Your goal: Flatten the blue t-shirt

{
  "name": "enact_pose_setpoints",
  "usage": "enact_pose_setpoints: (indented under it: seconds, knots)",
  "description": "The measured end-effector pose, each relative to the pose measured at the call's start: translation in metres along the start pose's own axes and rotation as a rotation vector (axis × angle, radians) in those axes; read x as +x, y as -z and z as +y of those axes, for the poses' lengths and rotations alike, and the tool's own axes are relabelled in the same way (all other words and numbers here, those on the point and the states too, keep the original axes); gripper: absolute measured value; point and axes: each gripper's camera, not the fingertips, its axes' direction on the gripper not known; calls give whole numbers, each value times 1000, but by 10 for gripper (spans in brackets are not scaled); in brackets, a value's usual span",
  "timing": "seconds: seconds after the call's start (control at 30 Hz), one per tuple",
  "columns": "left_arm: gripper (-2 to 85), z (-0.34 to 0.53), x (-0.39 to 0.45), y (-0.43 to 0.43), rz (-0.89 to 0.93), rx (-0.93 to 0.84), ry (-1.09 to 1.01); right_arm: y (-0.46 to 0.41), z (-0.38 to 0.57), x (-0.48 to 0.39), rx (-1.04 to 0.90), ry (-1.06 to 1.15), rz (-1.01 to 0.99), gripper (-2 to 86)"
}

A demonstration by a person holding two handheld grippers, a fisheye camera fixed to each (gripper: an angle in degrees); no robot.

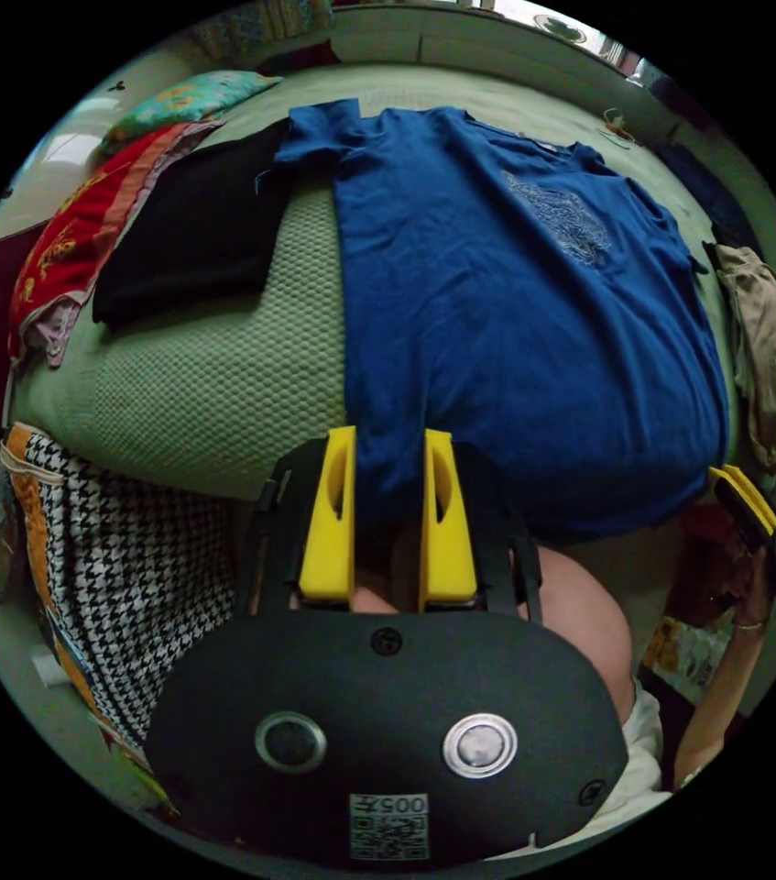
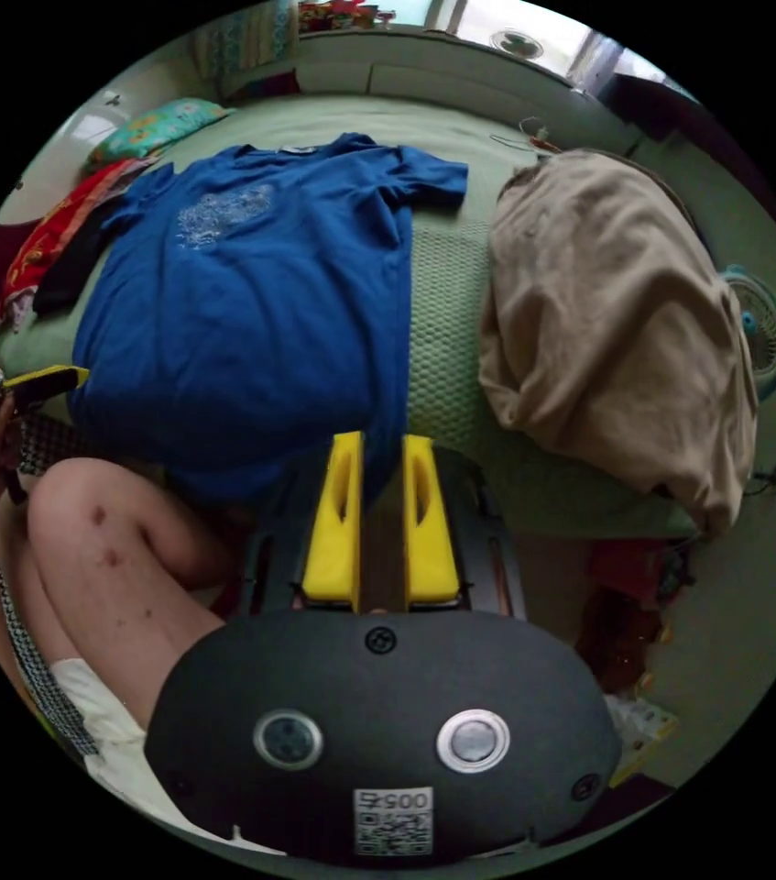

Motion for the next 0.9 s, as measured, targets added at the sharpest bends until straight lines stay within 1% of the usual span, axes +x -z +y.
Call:
enact_pose_setpoints:
  seconds: [0.07, 0.13, 0.3, 0.37, 0.43, 0.5, 0.6, 0.73, 0.9]
  knots:
    - [43, 4, 15, 3, -27, -6, -18, 5, 19, 3, 19, 21, -18, -8]
    - [36, 12, 32, 9, -75, 1, -42, 7, 34, 10, 21, 11, -21, -14]
    - [27, 36, 44, 16, -10, 36, 34, 4, 78, 36, 24, -59, -111, -15]
    - [12, 45, 48, 18, -50, 43, 73, -2, 95, 42, -10, -77, -105, -13]
    - [5, 59, 57, 28, -133, 78, 94, -2, 108, 49, -25, -111, -59, -12]
    - [2, 70, 64, 37, -147, 130, 91, 4, 124, 56, -7, -137, -66, -11]
    - [0, 87, 80, 53, -104, 213, 71, 16, 144, 63, 33, -164, -149, -10]
    - [-2, 103, 109, 65, -48, 302, 39, 35, 159, 51, 110, -141, -120, -10]
    - [-5, 107, 139, 59, -23, 334, 19, 37, 163, 31, 130, -107, -106, -10]
